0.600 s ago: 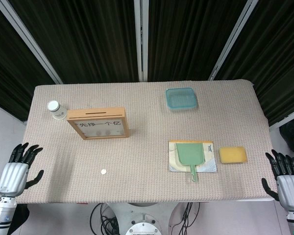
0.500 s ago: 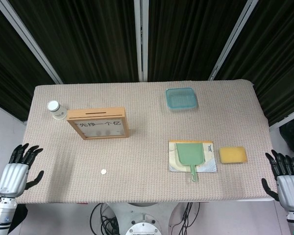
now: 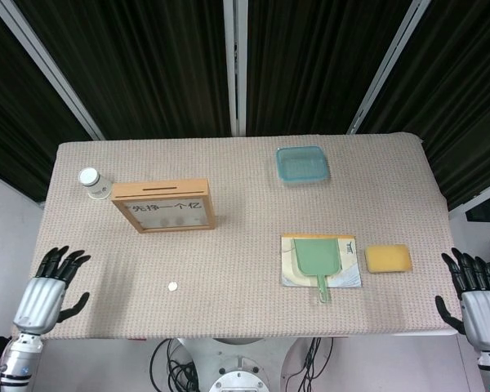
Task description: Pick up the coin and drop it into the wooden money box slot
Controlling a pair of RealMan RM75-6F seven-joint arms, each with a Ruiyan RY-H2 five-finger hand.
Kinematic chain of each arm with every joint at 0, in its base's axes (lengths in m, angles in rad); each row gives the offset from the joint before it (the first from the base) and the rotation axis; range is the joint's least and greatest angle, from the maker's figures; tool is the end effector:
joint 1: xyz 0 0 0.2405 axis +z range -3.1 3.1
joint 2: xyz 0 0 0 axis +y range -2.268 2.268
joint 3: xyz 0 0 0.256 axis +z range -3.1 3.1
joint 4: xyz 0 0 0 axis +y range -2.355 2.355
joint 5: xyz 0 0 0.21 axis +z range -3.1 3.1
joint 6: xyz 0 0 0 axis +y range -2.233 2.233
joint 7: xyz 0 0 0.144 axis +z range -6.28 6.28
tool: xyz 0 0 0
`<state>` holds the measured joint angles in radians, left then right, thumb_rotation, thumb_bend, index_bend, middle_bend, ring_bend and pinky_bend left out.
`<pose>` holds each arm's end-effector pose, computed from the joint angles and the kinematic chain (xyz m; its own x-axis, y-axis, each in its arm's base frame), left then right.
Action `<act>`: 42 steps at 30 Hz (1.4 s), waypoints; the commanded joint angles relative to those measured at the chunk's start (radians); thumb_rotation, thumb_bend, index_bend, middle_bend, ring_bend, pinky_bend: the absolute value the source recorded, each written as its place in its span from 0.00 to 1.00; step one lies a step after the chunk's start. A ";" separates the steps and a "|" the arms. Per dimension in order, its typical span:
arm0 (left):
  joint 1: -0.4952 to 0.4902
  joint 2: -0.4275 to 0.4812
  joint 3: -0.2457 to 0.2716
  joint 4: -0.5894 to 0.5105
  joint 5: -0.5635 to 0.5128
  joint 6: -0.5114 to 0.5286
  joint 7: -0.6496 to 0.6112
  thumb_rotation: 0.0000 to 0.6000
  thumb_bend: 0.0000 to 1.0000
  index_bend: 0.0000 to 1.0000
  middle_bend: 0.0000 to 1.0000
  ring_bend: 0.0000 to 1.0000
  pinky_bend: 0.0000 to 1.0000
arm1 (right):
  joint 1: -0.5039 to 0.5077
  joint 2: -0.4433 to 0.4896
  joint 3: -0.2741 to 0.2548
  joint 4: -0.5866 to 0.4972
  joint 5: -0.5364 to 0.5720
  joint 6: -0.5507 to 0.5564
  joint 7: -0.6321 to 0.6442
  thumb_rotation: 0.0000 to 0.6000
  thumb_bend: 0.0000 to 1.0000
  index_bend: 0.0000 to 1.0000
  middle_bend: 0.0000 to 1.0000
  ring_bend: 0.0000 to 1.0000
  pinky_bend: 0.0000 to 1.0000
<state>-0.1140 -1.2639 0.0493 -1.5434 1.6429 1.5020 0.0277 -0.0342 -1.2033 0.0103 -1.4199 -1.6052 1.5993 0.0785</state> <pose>-0.2914 0.1665 0.1002 0.3674 0.0742 0.9271 0.9190 -0.1823 -0.3496 -0.3409 -0.1344 0.1526 0.4257 0.0214 0.9046 -0.9048 -0.0048 0.4259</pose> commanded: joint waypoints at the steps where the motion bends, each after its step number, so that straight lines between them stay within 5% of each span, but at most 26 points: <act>1: -0.021 -0.027 0.016 0.001 0.034 -0.029 0.000 1.00 0.31 0.20 0.12 0.01 0.06 | 0.004 0.003 0.001 -0.002 0.005 -0.009 -0.001 1.00 0.33 0.00 0.00 0.00 0.00; 20: -0.198 -0.281 0.010 0.124 0.068 -0.283 0.008 1.00 0.31 0.28 0.12 0.01 0.07 | -0.021 0.009 0.002 0.031 0.016 0.030 0.051 1.00 0.33 0.00 0.00 0.00 0.00; 42: -0.224 -0.375 0.001 0.228 -0.023 -0.321 0.021 1.00 0.31 0.37 0.13 0.01 0.06 | -0.017 0.015 0.010 0.043 0.030 0.015 0.067 1.00 0.33 0.00 0.00 0.00 0.00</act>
<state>-0.3379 -1.6380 0.0497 -1.3170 1.6205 1.1811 0.0496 -0.0512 -1.1888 0.0203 -1.3765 -1.5756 1.6147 0.1455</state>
